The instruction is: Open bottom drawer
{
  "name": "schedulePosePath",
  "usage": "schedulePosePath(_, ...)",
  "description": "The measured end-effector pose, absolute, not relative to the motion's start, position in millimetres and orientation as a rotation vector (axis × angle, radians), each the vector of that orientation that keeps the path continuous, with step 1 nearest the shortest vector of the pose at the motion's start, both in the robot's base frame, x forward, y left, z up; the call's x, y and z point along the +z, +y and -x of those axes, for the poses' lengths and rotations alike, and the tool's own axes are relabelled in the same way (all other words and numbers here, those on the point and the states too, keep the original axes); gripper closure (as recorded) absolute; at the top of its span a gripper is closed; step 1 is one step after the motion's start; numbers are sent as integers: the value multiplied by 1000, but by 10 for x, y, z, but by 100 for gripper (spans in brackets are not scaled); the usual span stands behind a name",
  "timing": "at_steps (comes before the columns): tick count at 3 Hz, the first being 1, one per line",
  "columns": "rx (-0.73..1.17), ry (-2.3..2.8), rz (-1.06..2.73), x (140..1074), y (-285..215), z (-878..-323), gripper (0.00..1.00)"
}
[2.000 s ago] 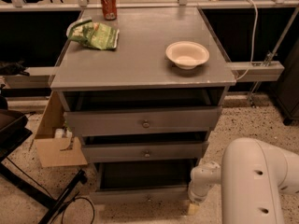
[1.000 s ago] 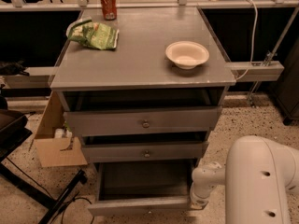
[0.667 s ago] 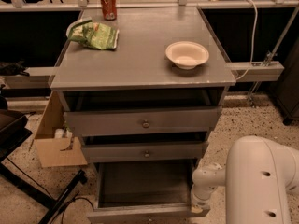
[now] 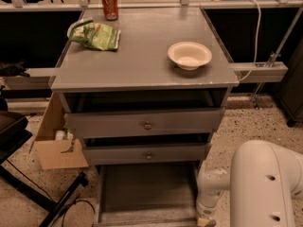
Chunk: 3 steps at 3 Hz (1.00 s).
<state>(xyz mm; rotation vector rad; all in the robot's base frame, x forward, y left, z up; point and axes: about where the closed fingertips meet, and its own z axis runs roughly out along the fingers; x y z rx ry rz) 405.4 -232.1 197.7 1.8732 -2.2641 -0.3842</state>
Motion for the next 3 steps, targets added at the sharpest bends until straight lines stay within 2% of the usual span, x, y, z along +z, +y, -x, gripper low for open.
schedulePosePath(1, -451, -2202, -1821, 1946, -2457, -3772, 100)
schedulePosePath(2, -451, -2202, -1821, 1954, -2449, -3781, 84)
schedulePosePath(3, -451, -2202, -1821, 1954, -2449, -3781, 61)
